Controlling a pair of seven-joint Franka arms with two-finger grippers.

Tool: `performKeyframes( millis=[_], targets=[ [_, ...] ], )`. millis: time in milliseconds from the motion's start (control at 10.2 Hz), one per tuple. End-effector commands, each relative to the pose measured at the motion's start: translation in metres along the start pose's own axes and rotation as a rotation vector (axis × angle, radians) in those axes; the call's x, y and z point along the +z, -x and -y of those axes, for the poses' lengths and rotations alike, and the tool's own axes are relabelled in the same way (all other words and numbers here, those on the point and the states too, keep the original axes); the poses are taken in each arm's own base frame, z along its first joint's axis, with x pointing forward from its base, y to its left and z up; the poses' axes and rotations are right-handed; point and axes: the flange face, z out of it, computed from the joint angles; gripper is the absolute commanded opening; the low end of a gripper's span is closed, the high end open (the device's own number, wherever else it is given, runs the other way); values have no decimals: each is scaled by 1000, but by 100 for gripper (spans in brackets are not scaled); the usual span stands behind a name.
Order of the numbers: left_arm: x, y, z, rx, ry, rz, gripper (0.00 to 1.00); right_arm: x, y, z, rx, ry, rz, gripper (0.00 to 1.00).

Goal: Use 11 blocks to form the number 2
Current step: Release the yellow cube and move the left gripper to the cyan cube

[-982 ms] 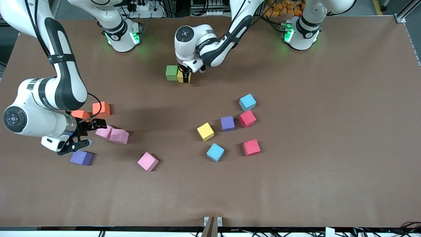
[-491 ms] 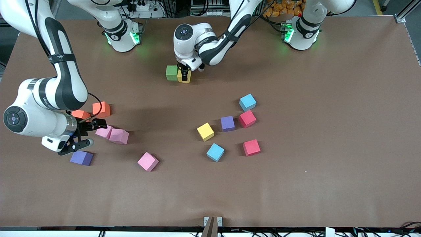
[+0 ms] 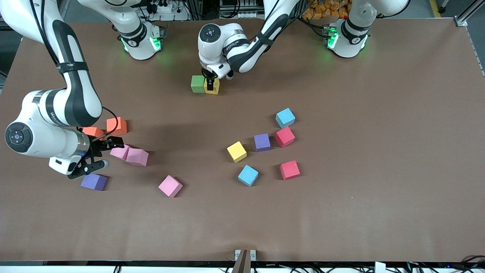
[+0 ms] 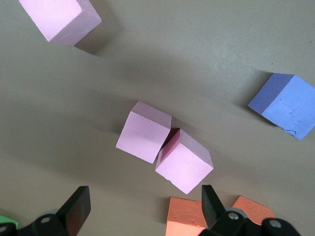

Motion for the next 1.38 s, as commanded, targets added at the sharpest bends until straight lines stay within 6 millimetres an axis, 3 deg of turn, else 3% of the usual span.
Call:
performKeyframes(
  millis=[0,295,491,688,786,1081,1277],
  targets=[
    [-19,2,8,-98,0,-27,87,-6,0,1,-10,2,-8,100],
    [-59,2,9,-81,3,-36,87,-6,0,2,-11,2,-7,100],
    [-96,-8,-8,-12,0,-60,87,-6,0,2,-11,2,-7,100],
    [-110,-32,-57,117,-1,-74,87,-6,0,1,-10,2,-8,100],
    [-124,-54,-101,172,9,-68,87,-6,0,1,-10,2,-8,100],
    [-181,-148,-223,338,57,-50,88,-6,0,1,-9,2,-11,100],
    [-191,-204,-266,422,10,-81,88,-7,0,1,-9,3,-12,100]
  ],
)
